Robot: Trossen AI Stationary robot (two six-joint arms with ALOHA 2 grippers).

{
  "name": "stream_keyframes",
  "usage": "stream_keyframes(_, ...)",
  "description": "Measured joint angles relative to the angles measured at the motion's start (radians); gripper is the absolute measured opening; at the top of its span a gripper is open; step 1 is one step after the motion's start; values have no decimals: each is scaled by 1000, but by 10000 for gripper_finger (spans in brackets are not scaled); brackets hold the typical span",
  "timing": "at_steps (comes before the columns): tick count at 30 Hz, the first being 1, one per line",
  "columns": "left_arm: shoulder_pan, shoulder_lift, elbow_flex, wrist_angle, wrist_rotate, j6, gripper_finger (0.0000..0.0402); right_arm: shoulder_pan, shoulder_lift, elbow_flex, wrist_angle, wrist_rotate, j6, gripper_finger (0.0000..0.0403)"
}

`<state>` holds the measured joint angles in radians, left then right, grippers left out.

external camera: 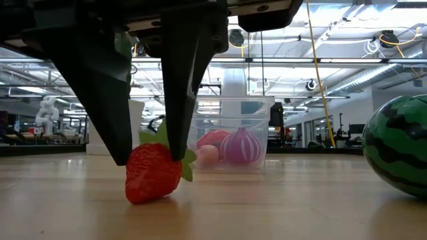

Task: Pick and placing Produce into tupperware
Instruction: Put the red strawberry into the transparent bin

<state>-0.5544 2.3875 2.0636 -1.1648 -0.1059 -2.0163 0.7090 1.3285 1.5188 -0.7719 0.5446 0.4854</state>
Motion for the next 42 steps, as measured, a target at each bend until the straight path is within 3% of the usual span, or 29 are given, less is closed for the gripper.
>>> stream_keyframes(42,0,0,-5,-7,-22,46,145,0,0,0,14,0,0,286)
